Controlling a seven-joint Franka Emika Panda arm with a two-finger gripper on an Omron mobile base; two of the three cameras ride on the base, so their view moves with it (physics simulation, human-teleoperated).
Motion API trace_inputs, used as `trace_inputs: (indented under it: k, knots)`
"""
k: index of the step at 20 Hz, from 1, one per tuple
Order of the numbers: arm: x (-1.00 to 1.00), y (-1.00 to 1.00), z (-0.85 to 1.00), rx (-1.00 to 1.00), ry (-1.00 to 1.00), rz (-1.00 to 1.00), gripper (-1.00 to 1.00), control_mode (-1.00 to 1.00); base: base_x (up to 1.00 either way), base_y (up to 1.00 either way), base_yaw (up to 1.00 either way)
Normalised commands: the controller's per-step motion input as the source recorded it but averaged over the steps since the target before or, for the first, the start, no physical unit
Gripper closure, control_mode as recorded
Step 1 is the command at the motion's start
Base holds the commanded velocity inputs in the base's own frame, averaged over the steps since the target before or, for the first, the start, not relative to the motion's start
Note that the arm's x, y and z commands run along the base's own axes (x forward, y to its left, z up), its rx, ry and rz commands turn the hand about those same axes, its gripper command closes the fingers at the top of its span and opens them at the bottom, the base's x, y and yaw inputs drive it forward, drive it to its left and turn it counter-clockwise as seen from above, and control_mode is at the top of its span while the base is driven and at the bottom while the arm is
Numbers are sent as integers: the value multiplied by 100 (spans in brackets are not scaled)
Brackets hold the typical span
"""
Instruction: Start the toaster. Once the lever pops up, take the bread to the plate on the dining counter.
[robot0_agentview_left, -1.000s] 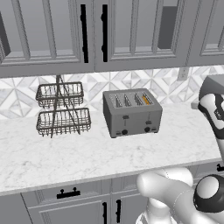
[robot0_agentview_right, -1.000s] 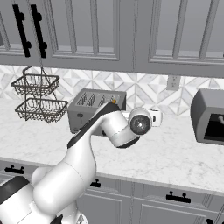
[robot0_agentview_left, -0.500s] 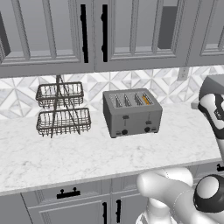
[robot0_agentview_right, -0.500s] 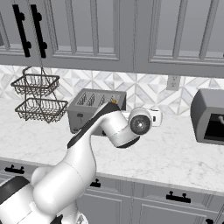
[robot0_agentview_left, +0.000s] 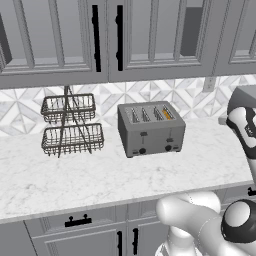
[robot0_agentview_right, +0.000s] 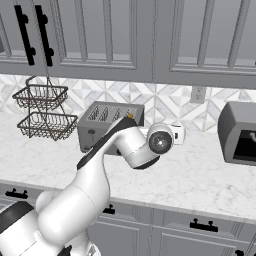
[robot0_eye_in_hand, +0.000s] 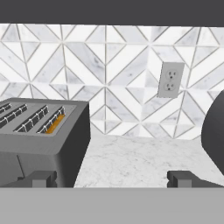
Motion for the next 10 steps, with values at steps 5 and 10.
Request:
trace_inputs:
  k: [5, 10]
  knots:
    - [0, 0, 0, 0, 0, 0, -100, -100, 0, 0, 0]
    - [0, 0, 0, 0, 0, 0, -100, -100, 0, 0, 0]
